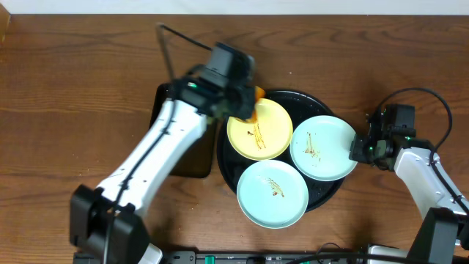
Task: Clean dirty plates on tray and stack at the side
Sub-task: 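Wipe the right light-blue plate with the sponge in the left gripper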
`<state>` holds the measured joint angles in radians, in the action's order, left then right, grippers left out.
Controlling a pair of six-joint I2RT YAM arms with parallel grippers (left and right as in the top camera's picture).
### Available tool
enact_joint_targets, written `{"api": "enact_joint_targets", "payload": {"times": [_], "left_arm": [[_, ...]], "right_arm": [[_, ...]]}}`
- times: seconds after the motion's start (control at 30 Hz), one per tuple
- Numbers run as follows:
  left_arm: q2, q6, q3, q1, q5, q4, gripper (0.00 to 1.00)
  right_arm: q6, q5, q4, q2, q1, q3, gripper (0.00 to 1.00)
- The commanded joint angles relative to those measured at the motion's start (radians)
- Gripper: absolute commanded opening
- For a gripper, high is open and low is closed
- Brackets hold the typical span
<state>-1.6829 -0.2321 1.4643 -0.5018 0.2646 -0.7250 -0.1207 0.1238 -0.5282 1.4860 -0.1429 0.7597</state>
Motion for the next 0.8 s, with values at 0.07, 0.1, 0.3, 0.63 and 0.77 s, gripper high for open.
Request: {"api": "enact_joint_targets", "payload": {"times": [0.07, 0.1, 0.3, 0.63, 0.77], "left_arm": [[-0.121, 0.010, 0.021, -0.152, 0.012, 0.048, 0.07], [-0.137, 0.010, 0.021, -0.170, 0.012, 0.064, 0.07], [-0.220, 0.010, 0.021, -0.268, 0.013, 0.180, 0.07], [-0.342, 0.111, 0.021, -0.389, 0.149, 0.348, 0.07], [-0.371, 0.150, 0.021, -0.421, 0.185, 0.383, 0.07]], "right_arm": [[0.002, -0.014, -0.003, 0.018, -0.005, 0.010, 0.02], [0.002, -0.014, -0.003, 0.018, -0.005, 0.010, 0.02], [0.002, -0.014, -0.003, 0.018, -0.005, 0.010, 0.02], [0.002, -0.014, -0.005, 0.018, -0.005, 0.010, 0.01], [0.002, -0.014, -0.005, 0.018, -0.005, 0.010, 0.01]]}}
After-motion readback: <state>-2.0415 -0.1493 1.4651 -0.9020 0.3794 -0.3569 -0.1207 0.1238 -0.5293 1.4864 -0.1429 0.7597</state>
